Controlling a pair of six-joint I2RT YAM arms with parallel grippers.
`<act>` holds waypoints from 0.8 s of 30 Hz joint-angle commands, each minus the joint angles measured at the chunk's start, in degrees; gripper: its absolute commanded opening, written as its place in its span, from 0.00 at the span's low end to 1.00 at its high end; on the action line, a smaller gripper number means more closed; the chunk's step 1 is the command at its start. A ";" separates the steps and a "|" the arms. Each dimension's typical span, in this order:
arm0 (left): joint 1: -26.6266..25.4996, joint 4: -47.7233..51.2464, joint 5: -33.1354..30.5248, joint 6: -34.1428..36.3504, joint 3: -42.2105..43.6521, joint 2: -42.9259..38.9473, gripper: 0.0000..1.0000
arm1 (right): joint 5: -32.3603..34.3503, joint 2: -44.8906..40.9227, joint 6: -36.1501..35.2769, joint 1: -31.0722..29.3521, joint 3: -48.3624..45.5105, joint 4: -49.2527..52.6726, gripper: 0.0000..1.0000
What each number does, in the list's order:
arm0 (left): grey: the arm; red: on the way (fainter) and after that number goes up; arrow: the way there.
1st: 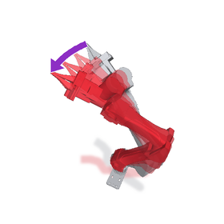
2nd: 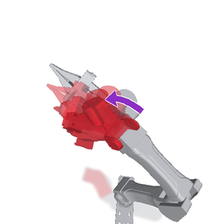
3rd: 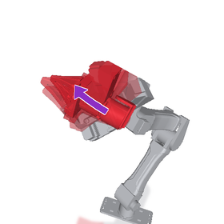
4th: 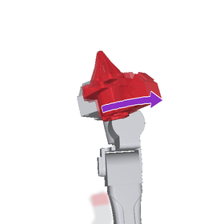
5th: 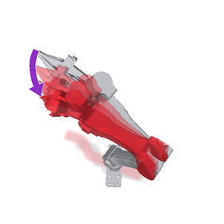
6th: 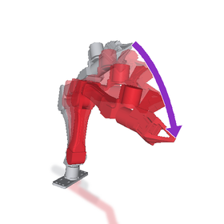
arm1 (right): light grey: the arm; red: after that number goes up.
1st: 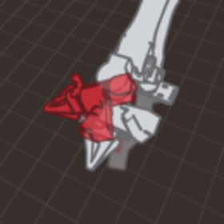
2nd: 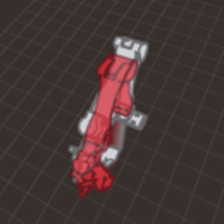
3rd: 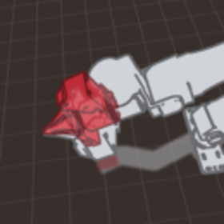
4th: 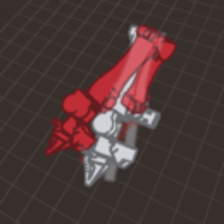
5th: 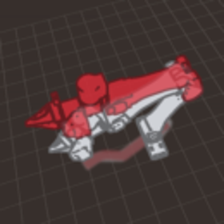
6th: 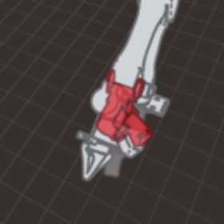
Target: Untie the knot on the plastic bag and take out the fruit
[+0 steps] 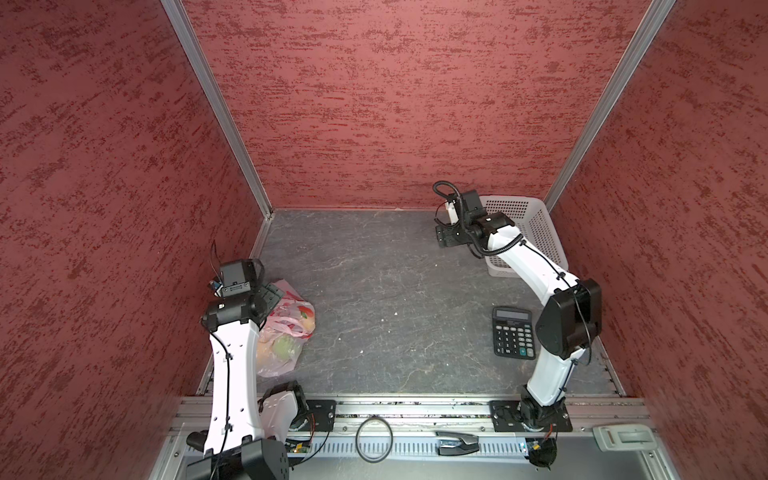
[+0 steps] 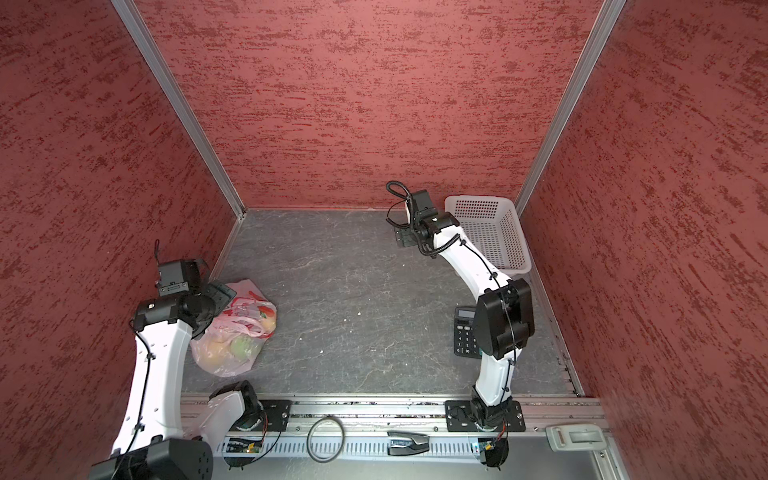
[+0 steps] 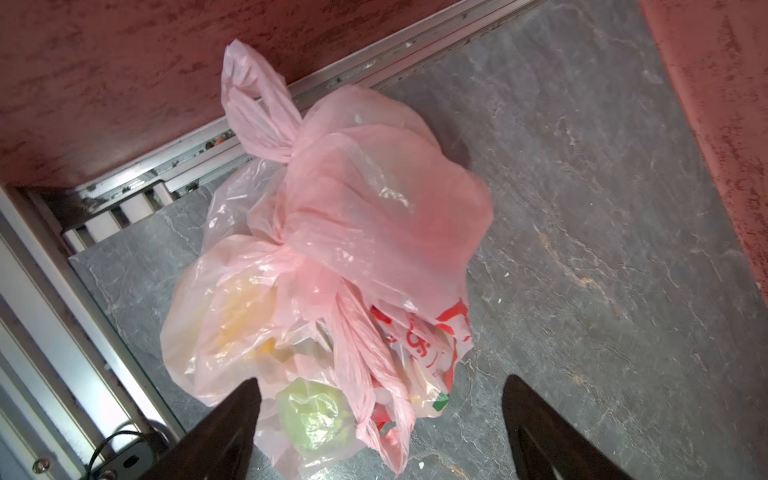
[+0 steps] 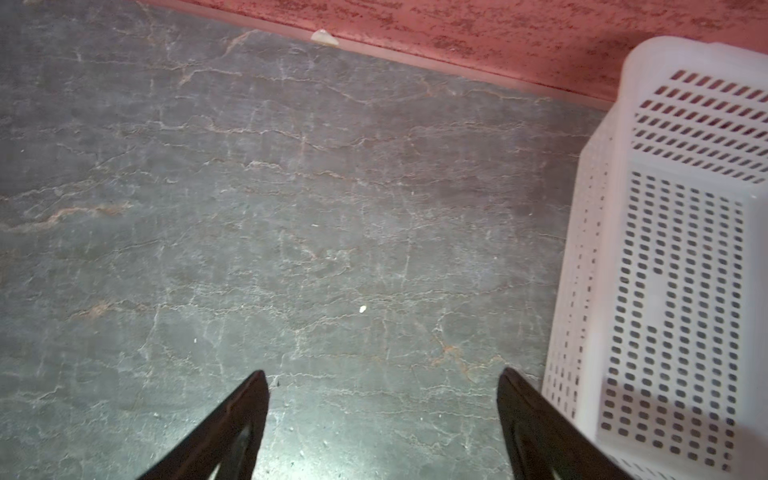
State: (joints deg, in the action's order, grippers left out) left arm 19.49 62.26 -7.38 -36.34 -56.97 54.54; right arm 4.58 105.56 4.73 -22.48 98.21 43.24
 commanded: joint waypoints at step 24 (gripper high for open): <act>16.37 -11.97 7.38 5.31 4.77 9.90 0.82 | -5.29 3.04 2.19 -2.31 14.34 12.26 0.91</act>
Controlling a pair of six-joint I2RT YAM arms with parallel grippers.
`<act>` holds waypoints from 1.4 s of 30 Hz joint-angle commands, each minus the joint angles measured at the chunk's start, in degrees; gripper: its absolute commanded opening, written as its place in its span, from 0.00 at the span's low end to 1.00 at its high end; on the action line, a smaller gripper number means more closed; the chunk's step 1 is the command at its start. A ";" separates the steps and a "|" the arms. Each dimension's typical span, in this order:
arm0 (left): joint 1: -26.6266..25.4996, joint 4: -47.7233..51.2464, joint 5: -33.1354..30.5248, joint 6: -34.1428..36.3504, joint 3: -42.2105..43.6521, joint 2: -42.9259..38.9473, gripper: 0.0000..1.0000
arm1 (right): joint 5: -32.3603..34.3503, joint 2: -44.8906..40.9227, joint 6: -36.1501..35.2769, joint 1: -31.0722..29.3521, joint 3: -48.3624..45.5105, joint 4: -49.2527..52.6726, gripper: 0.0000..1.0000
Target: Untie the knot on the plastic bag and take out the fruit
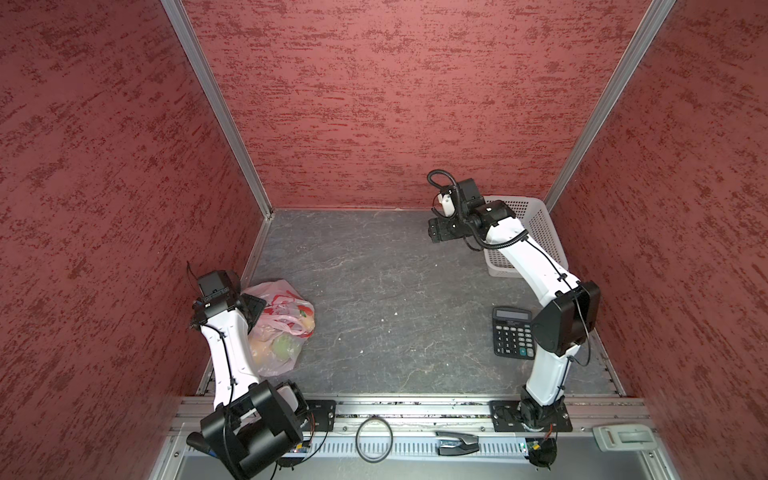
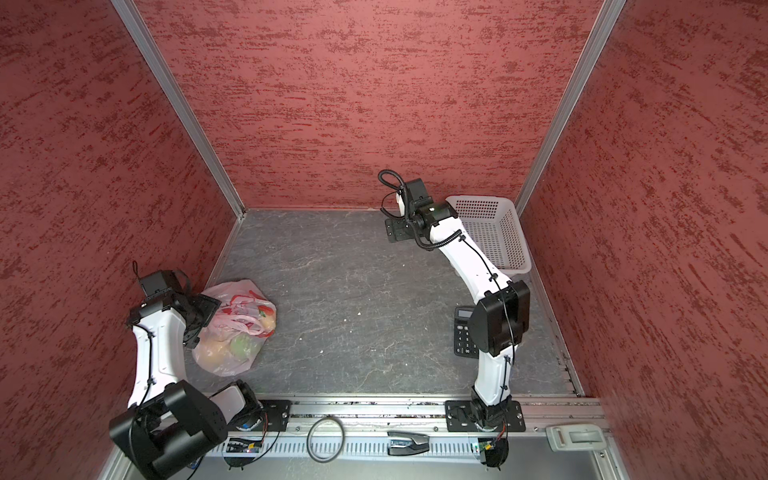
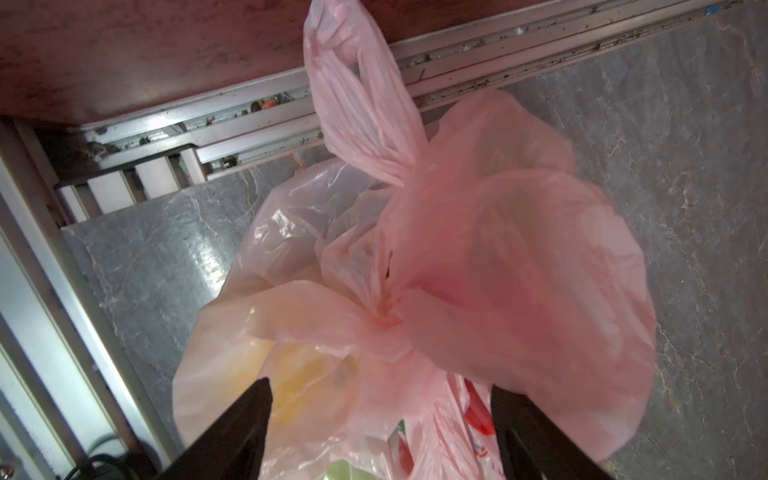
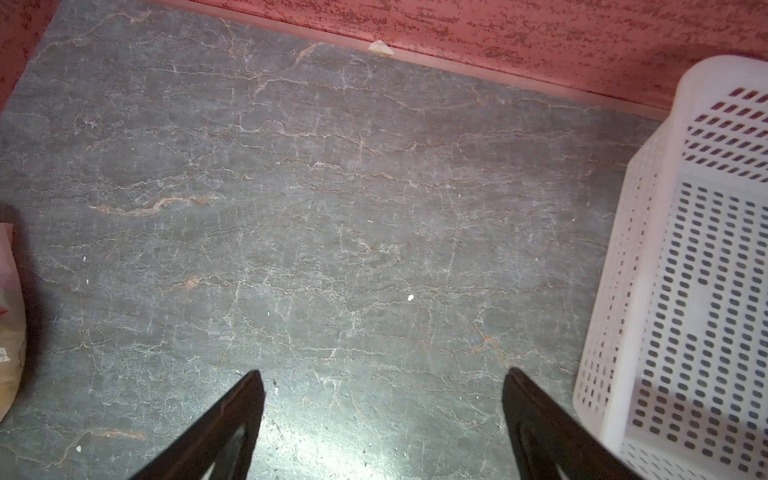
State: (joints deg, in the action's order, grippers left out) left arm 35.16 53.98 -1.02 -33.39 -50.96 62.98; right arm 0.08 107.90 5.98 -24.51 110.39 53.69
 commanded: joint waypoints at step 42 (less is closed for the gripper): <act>-33.20 -14.12 14.65 1.22 -0.54 9.78 0.00 | -1.40 -4.57 4.73 0.78 -13.98 -8.35 0.92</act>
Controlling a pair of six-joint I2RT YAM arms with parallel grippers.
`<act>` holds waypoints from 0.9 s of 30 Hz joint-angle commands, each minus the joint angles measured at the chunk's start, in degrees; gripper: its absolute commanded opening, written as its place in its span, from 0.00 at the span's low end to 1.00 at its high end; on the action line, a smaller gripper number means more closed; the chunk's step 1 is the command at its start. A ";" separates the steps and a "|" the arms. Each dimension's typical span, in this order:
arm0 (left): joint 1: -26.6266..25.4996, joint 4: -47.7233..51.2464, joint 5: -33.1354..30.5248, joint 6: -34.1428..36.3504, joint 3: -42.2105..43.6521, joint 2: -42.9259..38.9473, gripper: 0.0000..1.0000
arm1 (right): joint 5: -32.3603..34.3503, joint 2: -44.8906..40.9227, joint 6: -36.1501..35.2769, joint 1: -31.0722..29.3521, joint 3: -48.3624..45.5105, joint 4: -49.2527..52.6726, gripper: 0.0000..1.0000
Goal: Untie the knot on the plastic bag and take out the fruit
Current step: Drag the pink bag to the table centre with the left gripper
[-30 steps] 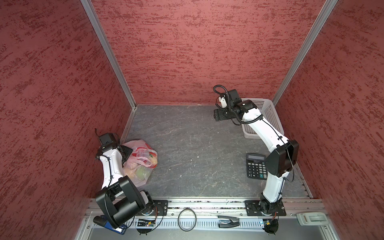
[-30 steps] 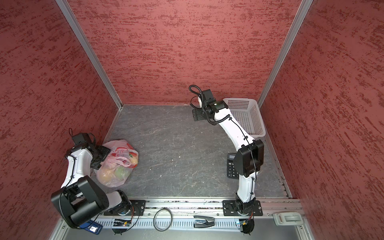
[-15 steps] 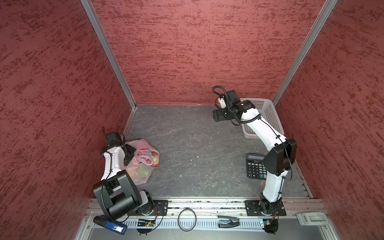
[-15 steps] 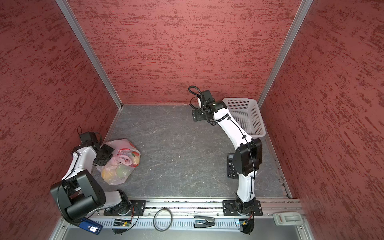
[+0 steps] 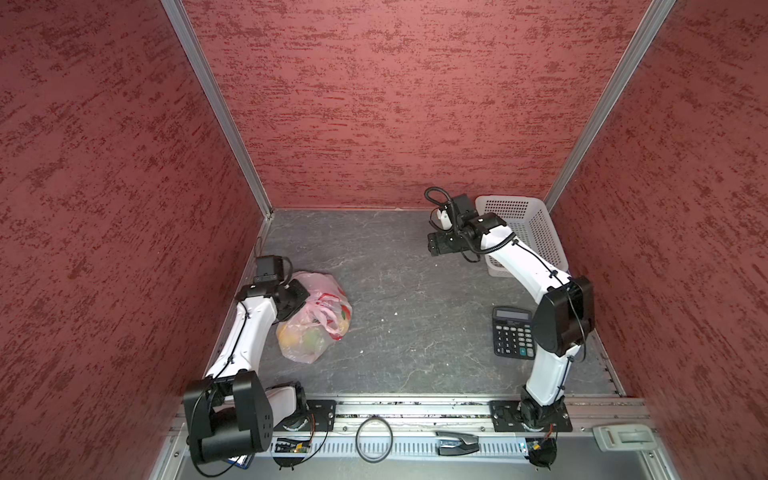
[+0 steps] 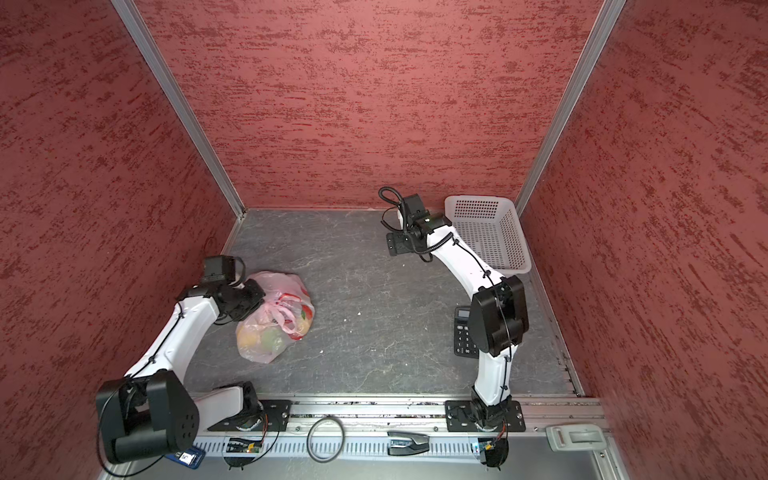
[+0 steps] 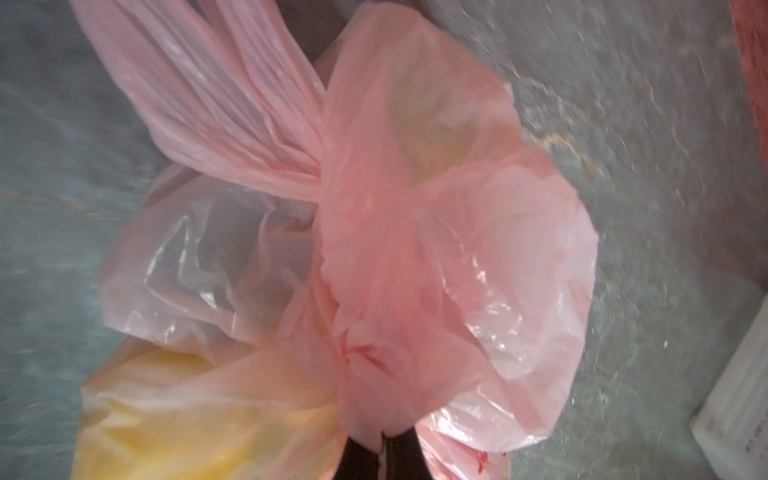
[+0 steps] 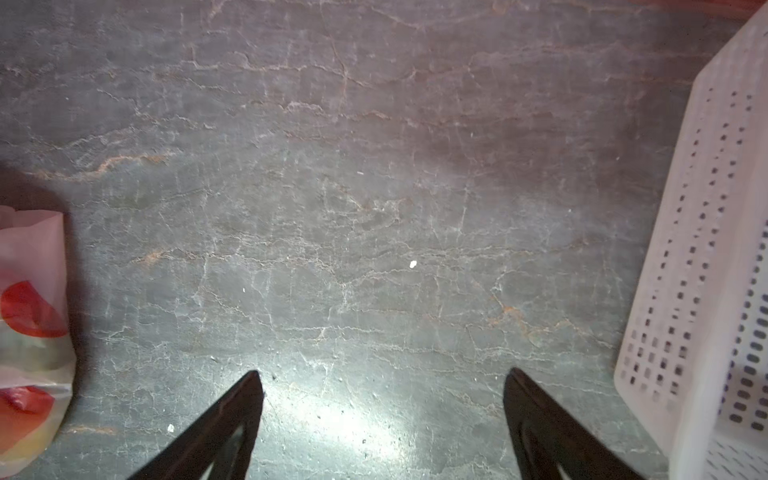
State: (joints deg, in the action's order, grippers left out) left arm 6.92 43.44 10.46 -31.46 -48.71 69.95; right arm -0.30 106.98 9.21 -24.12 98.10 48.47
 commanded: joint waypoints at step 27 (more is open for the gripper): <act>-38.61 0.68 18.47 16.70 -47.40 46.20 0.00 | -1.90 -25.06 5.11 5.25 -25.50 -8.11 0.92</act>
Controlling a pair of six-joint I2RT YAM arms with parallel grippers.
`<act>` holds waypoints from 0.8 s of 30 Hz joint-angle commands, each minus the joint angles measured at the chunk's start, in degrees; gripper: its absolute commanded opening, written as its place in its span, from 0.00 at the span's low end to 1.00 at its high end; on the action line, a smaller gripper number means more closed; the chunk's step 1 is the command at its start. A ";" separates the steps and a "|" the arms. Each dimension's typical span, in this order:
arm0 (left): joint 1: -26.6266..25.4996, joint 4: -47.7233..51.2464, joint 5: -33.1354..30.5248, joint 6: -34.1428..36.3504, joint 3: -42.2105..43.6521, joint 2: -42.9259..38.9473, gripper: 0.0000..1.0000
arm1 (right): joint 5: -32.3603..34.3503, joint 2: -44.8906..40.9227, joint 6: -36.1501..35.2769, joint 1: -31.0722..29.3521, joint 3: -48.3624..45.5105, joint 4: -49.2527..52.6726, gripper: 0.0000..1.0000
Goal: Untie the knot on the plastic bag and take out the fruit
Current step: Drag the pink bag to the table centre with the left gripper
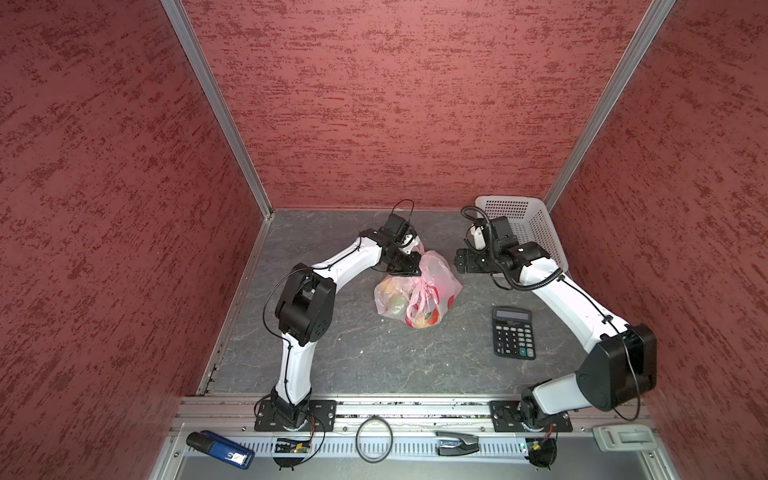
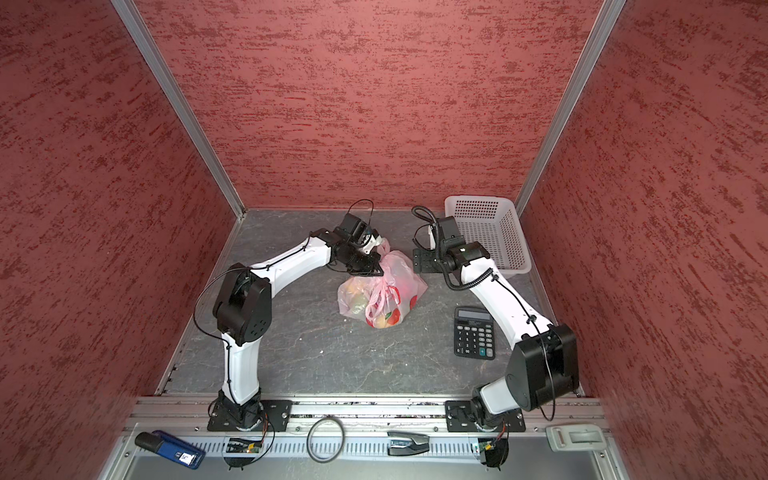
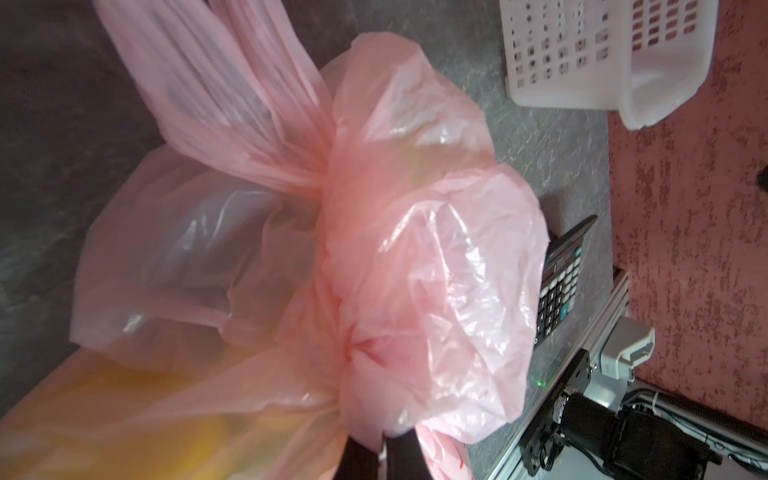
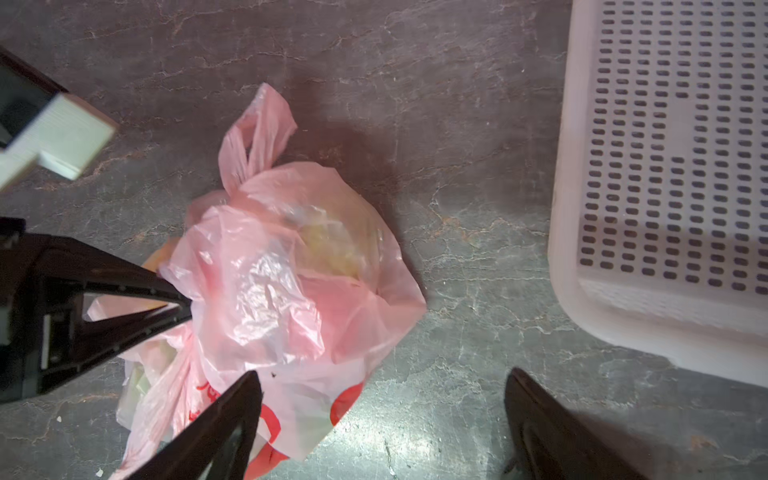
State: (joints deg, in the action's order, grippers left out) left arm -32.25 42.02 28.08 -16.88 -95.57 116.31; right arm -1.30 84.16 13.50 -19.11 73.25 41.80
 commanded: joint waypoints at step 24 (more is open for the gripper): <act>0.38 -4.33 -17.77 8.26 15.70 -18.97 0.64 | -14.76 7.32 -7.76 -3.00 8.72 -1.43 0.92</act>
State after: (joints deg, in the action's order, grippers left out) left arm -31.83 41.15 12.01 -11.44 -82.28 96.57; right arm -13.37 90.08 7.60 -21.10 79.61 40.14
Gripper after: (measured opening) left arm 0.639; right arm 0.920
